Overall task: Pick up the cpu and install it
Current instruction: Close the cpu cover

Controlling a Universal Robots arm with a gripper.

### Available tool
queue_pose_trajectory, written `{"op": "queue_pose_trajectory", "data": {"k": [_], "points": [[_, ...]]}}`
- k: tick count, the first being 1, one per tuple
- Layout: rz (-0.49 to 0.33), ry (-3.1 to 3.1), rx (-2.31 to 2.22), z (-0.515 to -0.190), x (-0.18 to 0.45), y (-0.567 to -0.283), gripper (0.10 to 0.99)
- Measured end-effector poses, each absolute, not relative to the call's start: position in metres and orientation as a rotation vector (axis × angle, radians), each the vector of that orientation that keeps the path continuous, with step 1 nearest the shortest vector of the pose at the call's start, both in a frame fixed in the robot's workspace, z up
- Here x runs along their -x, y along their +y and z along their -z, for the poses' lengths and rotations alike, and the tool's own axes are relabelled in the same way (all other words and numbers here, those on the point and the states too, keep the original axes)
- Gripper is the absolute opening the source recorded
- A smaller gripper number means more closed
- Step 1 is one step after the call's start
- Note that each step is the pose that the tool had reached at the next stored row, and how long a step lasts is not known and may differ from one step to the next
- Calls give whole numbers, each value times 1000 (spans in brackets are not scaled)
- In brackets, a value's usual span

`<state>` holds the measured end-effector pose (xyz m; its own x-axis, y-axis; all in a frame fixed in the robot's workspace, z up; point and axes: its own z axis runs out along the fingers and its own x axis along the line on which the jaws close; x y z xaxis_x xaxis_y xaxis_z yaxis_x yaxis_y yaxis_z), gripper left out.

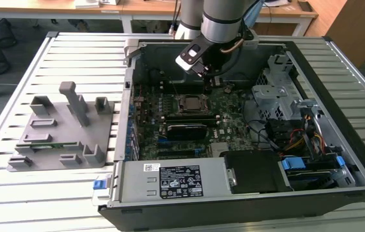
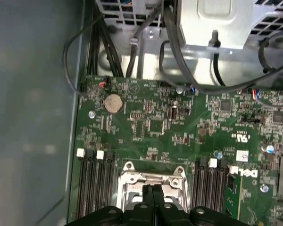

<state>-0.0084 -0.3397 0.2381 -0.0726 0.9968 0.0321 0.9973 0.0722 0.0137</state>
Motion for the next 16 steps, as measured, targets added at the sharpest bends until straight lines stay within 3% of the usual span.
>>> {"op": "queue_pose_trajectory", "data": {"k": [16], "points": [[50,-2290,2130,-233,28,-342,106]]}}
